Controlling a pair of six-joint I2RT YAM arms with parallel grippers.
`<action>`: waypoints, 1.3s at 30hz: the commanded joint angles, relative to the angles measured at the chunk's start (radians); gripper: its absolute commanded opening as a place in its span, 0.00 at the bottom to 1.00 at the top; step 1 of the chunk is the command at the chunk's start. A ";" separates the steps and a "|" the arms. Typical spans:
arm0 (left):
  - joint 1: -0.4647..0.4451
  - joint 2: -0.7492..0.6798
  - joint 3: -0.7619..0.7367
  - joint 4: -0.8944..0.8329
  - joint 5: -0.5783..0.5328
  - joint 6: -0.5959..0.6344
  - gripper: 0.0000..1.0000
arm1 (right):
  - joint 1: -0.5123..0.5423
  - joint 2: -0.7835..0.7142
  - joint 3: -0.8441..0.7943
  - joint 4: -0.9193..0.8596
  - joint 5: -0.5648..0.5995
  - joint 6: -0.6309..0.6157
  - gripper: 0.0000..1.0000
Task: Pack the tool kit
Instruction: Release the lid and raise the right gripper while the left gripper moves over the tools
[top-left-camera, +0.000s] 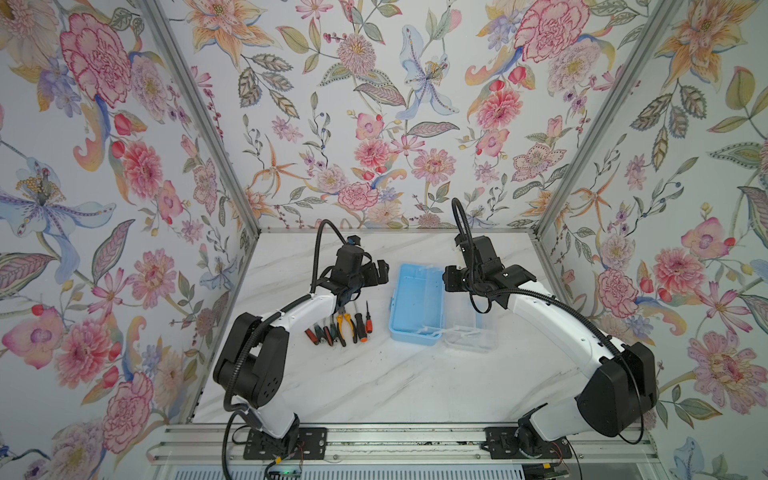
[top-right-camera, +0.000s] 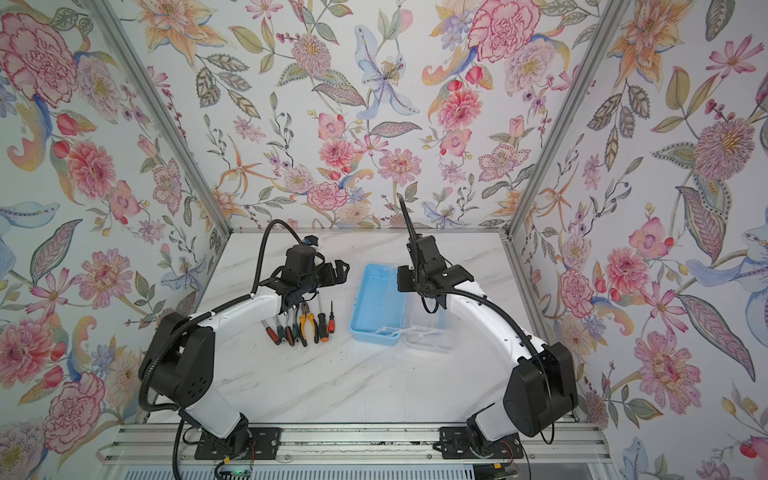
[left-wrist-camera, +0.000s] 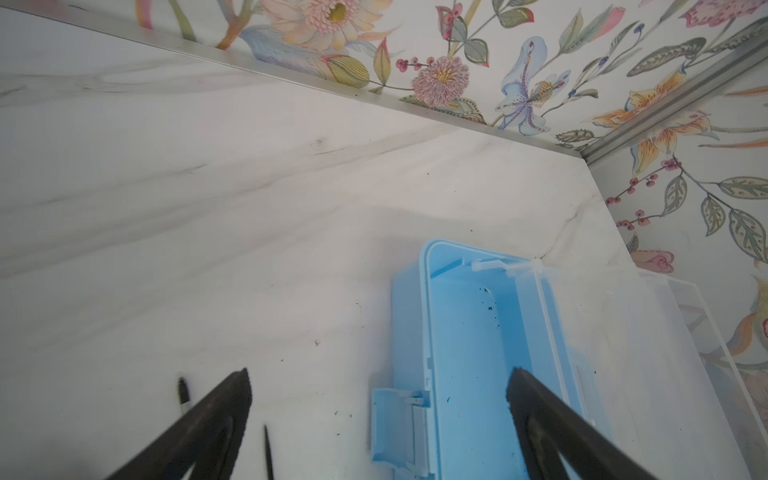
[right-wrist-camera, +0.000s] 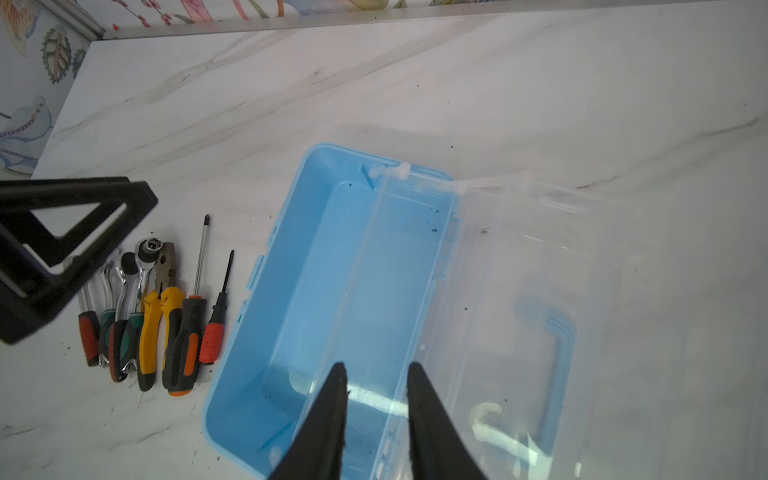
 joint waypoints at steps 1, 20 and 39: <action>0.055 -0.118 -0.059 -0.185 -0.067 0.016 0.99 | 0.016 0.048 -0.031 -0.009 -0.049 0.012 0.27; 0.080 -0.496 -0.306 -0.495 -0.316 -0.010 0.96 | 0.084 0.025 -0.126 0.063 -0.086 0.100 0.28; 0.085 -0.462 -0.389 -0.494 -0.426 -0.111 0.80 | 0.246 0.011 -0.207 0.185 0.063 0.210 0.31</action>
